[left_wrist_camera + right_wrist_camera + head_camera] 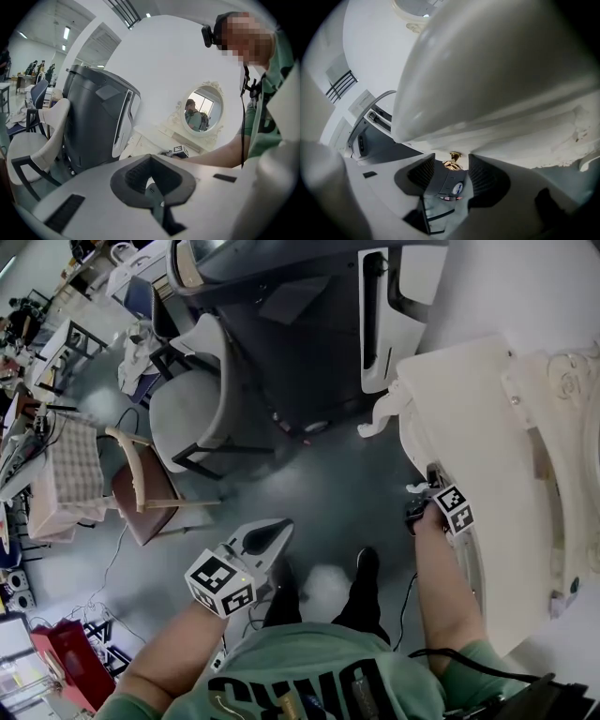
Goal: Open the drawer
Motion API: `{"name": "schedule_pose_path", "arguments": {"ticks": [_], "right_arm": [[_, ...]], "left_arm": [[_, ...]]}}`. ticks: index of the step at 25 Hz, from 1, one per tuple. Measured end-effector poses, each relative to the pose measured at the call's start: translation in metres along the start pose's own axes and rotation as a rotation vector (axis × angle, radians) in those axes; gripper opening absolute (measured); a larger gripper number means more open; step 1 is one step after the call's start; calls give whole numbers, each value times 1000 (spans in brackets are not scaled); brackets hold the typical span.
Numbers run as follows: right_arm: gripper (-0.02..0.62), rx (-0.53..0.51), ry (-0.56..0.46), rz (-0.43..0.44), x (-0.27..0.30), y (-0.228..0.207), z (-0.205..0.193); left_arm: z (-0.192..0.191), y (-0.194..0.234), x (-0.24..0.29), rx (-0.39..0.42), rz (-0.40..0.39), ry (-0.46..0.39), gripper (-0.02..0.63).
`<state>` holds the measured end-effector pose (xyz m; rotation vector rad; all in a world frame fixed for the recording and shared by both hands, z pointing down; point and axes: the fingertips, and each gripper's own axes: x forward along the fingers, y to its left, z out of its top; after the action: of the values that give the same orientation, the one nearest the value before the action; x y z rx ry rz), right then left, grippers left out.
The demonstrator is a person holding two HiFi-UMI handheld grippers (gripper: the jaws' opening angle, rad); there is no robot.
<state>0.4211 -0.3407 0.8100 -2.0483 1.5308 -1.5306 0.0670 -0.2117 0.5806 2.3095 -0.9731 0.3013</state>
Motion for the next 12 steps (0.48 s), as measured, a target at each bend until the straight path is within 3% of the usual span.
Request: {"name": "schedule_pose_path", "arguments": {"ticks": [5,10,11,12], "right_arm": [[174,-28,-13,-38,0,-6,-2],[169,-46,-9,-45,1,-3,-2],[129,-56,-2,-43,2,-2,-2],[129,-63,5,-41,2,-1,-1]], "left_arm": [[-5,4,0,-13,1,4,0],[-5,6,1,-21,0,4,0],[-5,6,1,-21,0,3,0],[-5,6,1,-22,0,2,0]]}}
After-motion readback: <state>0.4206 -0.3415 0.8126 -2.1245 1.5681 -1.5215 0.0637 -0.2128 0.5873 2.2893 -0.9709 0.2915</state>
